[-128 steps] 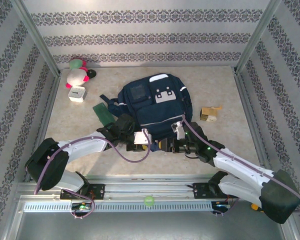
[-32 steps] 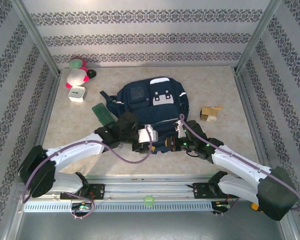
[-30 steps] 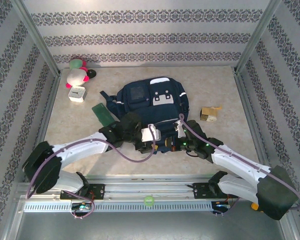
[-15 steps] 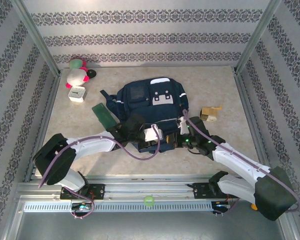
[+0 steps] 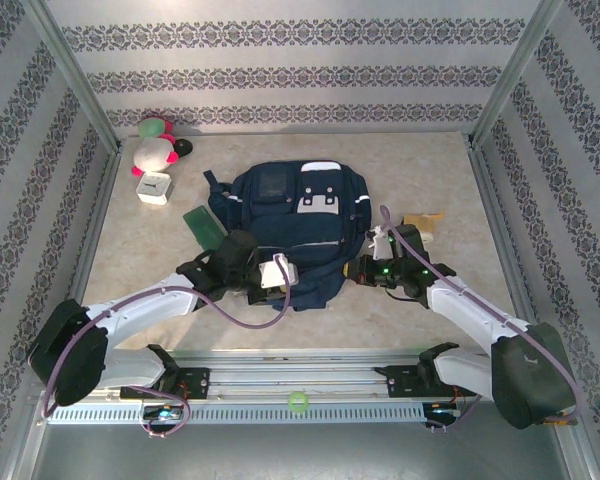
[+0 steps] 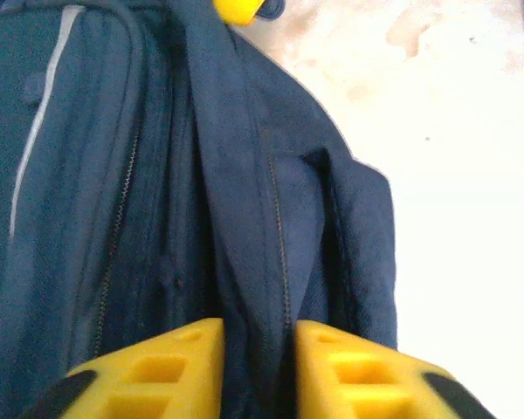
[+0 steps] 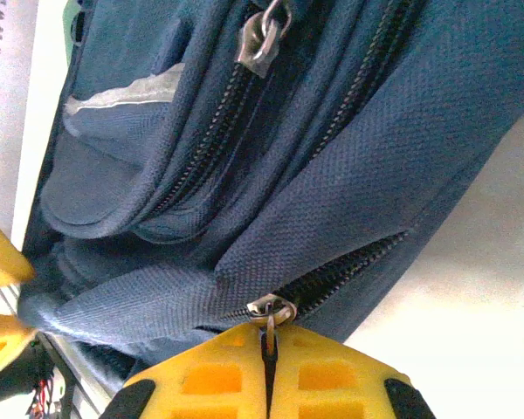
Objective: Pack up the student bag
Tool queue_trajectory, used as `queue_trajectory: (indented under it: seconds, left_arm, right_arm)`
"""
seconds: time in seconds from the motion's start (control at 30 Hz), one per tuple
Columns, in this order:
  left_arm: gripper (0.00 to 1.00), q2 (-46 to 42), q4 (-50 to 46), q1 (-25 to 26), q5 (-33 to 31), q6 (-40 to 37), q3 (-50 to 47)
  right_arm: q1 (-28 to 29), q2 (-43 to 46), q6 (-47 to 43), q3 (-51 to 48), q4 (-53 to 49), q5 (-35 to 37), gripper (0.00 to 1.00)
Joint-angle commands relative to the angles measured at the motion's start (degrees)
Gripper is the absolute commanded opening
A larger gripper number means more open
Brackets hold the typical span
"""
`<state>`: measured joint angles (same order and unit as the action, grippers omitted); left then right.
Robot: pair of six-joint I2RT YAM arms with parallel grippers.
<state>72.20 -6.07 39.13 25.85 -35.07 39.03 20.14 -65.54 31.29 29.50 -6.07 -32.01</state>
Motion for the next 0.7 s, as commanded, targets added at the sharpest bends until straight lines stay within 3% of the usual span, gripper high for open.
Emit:
queue_trajectory:
  seconds: [0.0, 0.23, 0.43, 0.53, 0.67]
  left_arm:
    - [0.45, -0.4, 0.0, 1.4, 1.6, 5.2, 3.0]
    - [0.67, 7.6, 8.3, 9.2, -11.7, 13.8, 8.9]
    - [0.7, 15.1, 11.8, 10.6, -19.3, 19.1, 12.1]
    - [0.59, 17.7, 9.2, 10.7, -20.3, 20.5, 14.0]
    - [0.18, 16.1, 9.8, 10.6, -19.1, 19.1, 11.8]
  right_arm:
    - [2.6, 0.6, -0.2, 0.8, 3.8, 1.0, 0.0]
    - [4.6, 0.8, 0.2, 1.9, 3.9, 1.9, 0.0]
    - [6.1, -0.1, 0.3, 3.0, 3.8, 1.8, 0.0]
    - [6.2, -0.1, 1.0, 2.9, 4.7, 1.1, 0.0]
    - [4.2, -0.4, 1.1, 2.5, 4.3, 1.5, 0.0]
